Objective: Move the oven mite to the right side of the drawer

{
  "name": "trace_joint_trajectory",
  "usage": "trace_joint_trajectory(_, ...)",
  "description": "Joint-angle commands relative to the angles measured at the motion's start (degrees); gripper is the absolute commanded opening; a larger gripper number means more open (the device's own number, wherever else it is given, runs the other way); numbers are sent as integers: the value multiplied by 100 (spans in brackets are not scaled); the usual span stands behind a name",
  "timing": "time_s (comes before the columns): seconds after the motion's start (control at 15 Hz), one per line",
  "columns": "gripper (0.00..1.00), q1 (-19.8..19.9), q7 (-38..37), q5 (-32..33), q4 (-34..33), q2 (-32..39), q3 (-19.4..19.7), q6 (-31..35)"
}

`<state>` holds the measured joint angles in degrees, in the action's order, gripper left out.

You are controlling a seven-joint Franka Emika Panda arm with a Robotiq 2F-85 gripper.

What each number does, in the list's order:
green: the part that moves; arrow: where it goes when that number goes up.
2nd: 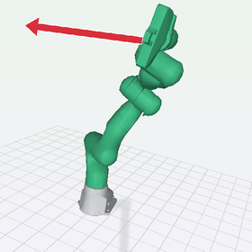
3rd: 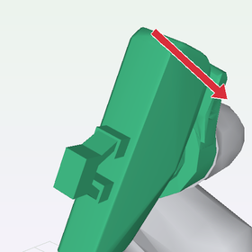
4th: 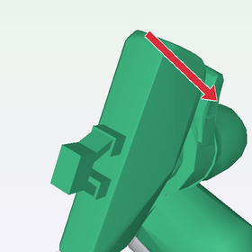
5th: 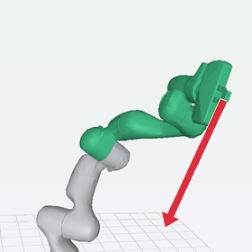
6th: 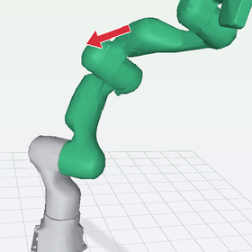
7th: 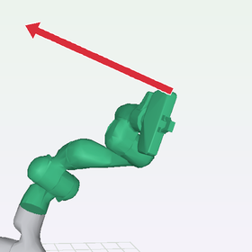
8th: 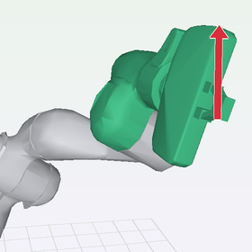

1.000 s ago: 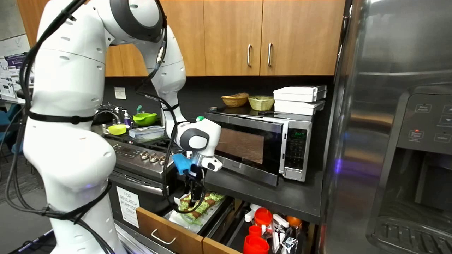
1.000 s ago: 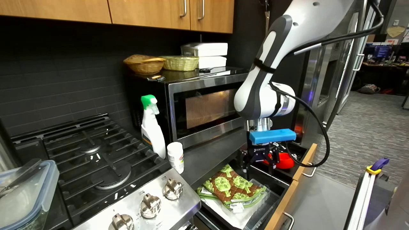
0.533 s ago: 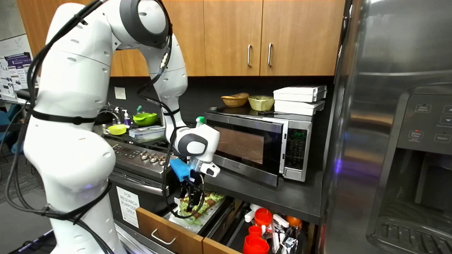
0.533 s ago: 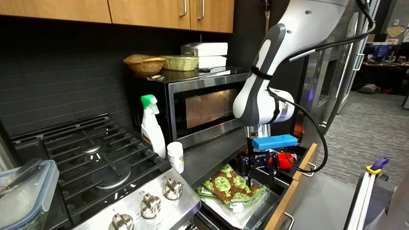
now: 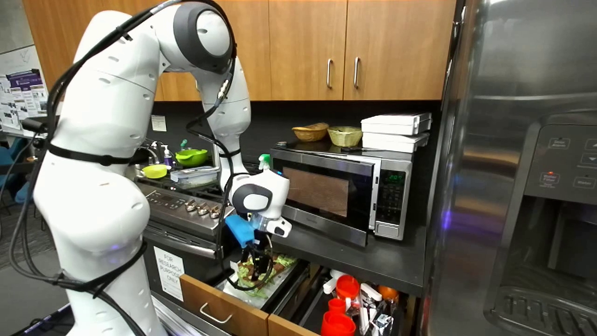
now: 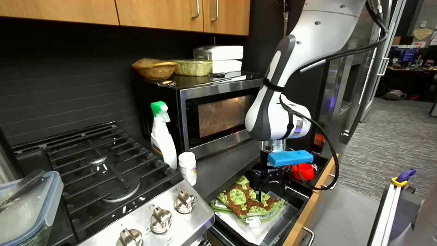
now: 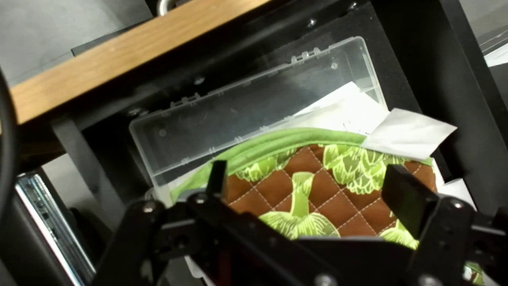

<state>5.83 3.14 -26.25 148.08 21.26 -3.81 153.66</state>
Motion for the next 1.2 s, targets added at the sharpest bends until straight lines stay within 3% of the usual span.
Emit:
trace_joint_trajectory(0.0, 100, 233, 265, -69, -111, 301, -153, 370)
trace_joint_trajectory(1.13, 100, 1030, 664, 12, -572, 1081, -534, 725)
